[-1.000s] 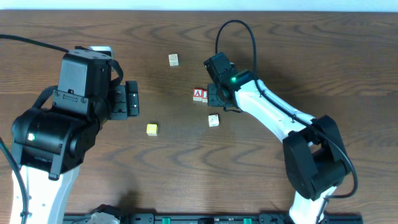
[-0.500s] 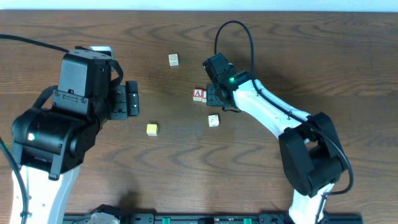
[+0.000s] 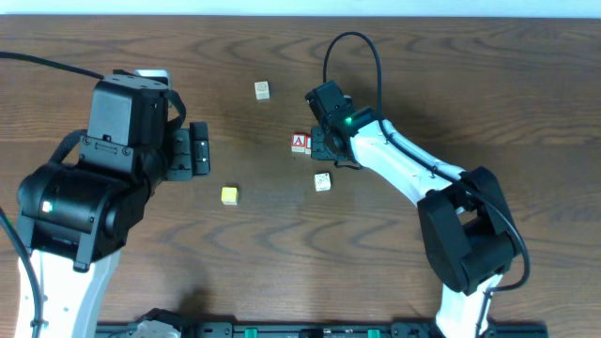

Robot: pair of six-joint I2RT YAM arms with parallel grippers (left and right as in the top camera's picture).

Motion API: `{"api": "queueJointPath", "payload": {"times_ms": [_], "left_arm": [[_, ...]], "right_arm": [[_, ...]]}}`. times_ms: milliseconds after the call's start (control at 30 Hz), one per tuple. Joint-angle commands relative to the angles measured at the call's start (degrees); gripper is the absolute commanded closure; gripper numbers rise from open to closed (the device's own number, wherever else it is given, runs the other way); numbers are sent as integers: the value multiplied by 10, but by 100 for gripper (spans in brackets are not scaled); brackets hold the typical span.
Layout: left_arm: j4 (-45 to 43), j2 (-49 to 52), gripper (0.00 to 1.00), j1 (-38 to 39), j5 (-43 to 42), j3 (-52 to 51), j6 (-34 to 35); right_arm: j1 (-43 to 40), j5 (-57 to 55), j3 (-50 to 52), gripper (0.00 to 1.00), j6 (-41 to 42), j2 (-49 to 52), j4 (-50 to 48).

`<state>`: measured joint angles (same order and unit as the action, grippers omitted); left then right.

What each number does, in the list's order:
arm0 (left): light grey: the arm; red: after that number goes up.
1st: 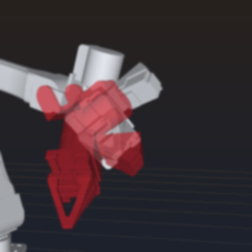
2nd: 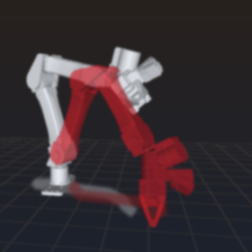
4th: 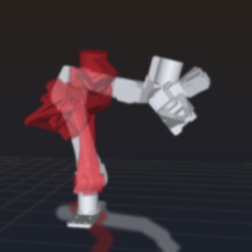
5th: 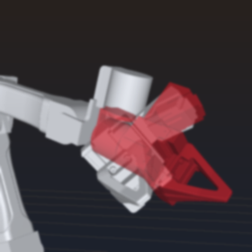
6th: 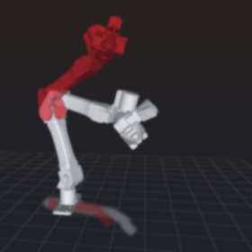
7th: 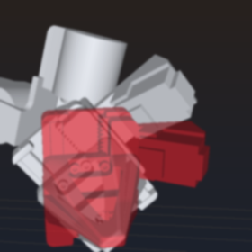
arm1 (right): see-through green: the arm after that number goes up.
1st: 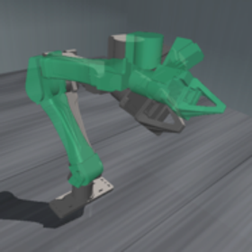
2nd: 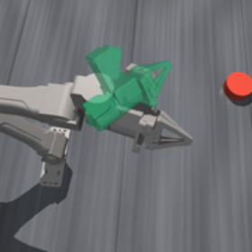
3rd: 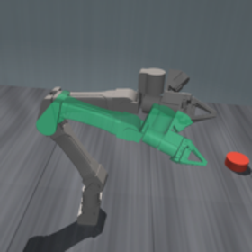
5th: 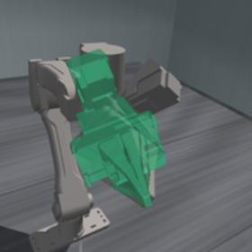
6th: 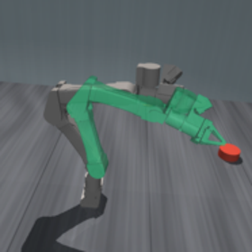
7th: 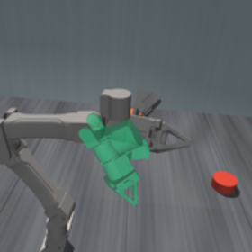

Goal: Spell out Ai2

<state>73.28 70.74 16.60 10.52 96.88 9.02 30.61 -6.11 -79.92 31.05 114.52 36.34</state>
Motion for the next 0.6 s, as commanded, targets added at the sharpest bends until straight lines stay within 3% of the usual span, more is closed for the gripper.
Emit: {"api": "queueJointPath", "payload": {"times_ms": [0, 567], "left_arm": [[1, 1, 4, -1, 2, -4, 4], [1, 1, 5, -1, 2, -4, 5]], "right_arm": [[5, -12, 0, 80, 11, 9, -3], [5, -14, 22, 79, 13, 10, -23]]}}
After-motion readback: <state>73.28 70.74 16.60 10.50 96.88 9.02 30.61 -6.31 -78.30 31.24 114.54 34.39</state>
